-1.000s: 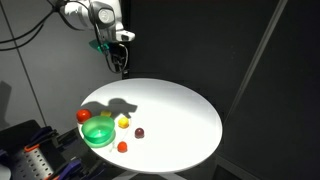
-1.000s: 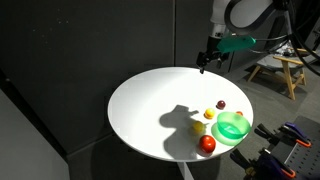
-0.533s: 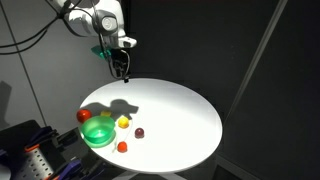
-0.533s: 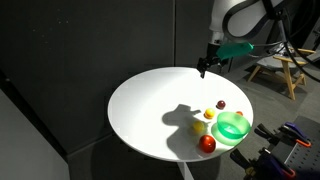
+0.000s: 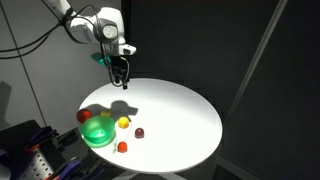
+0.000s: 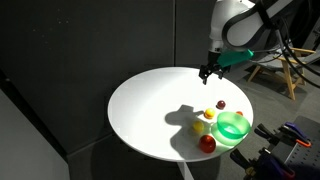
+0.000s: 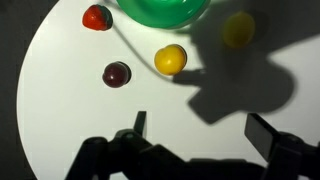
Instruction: Pick up the yellow plastic fruit on the right and put it in the green bowl
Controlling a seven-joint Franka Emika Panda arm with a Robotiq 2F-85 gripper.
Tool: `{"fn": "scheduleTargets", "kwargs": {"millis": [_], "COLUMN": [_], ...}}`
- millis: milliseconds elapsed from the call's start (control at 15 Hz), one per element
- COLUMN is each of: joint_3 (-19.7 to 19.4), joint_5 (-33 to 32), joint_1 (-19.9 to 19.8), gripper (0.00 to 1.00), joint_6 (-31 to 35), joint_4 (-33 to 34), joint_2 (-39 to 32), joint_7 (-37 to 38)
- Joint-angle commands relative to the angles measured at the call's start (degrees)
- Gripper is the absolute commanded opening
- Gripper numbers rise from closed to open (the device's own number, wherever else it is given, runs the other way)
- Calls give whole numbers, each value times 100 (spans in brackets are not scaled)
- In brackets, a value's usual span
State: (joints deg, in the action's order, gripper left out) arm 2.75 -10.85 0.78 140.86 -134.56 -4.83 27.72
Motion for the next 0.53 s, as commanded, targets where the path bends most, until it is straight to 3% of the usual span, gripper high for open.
{"fn": "scheduleTargets", "kwargs": {"millis": [0,467], "joint_3": [-124,-151], "joint_5": [23,883], "joint_1": [78,0], "gripper": [100,100], "joint_6": [327,1148], "joint_4": [-266,-666], "joint_2": [37,38], "joint_7": [-38,-579]}}
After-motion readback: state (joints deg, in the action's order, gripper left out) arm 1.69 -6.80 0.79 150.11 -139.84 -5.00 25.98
